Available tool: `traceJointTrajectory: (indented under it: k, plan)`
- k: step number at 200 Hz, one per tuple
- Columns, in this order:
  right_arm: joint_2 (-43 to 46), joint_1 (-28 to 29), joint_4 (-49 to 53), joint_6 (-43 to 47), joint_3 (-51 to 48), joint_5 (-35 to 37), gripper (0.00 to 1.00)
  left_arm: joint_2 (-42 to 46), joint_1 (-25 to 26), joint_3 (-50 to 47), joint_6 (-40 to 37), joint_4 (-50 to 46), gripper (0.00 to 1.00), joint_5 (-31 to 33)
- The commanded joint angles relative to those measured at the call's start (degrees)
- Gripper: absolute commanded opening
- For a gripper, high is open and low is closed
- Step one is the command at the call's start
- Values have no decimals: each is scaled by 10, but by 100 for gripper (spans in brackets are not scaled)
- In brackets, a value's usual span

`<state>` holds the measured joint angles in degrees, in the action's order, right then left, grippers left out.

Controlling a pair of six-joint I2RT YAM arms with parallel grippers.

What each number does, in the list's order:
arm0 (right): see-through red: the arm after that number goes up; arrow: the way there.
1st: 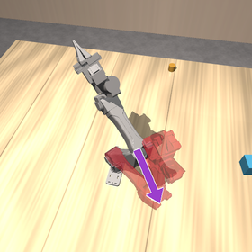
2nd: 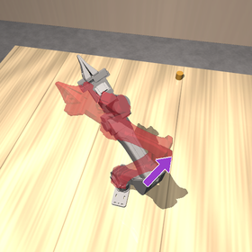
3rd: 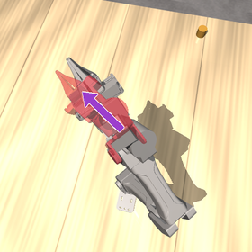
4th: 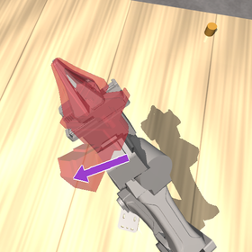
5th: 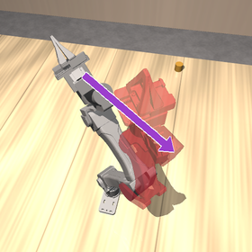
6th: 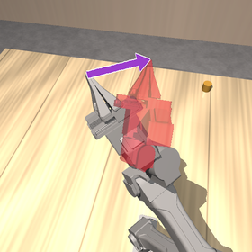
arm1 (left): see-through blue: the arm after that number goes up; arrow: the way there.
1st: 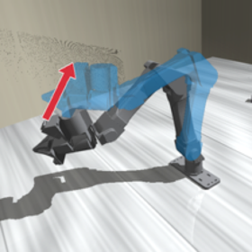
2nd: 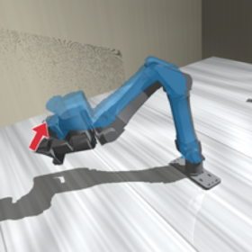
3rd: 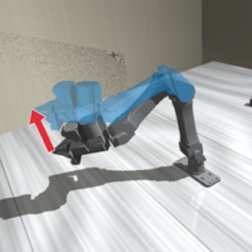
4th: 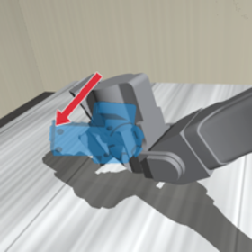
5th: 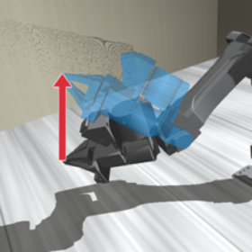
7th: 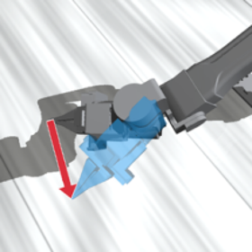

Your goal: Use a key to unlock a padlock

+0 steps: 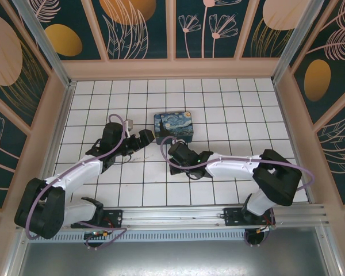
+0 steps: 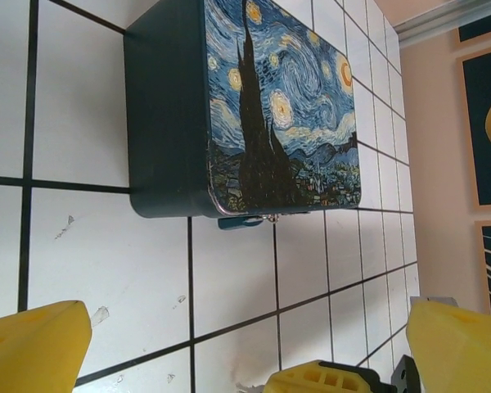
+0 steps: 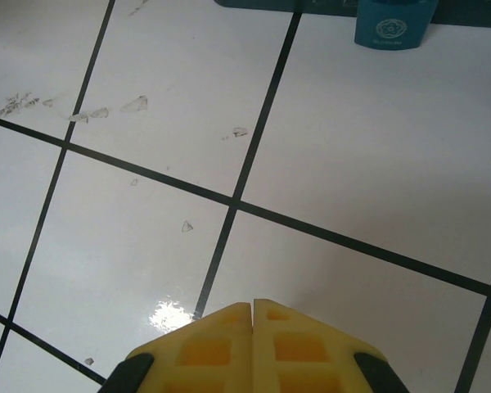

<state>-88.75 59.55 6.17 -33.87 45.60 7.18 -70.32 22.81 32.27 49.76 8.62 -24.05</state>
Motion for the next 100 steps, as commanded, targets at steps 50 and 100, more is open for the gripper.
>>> traceJointTrajectory:
  k: [50, 100]
  plan:
    - [17, -4, -9, -26, -24, -22, 0, 6, -2, 3, 5, 11, 99, -14]
    - [-15, -3, -6, -23, -10, -3, 59, 2, -2, -4, 9, 16, 99, -16]
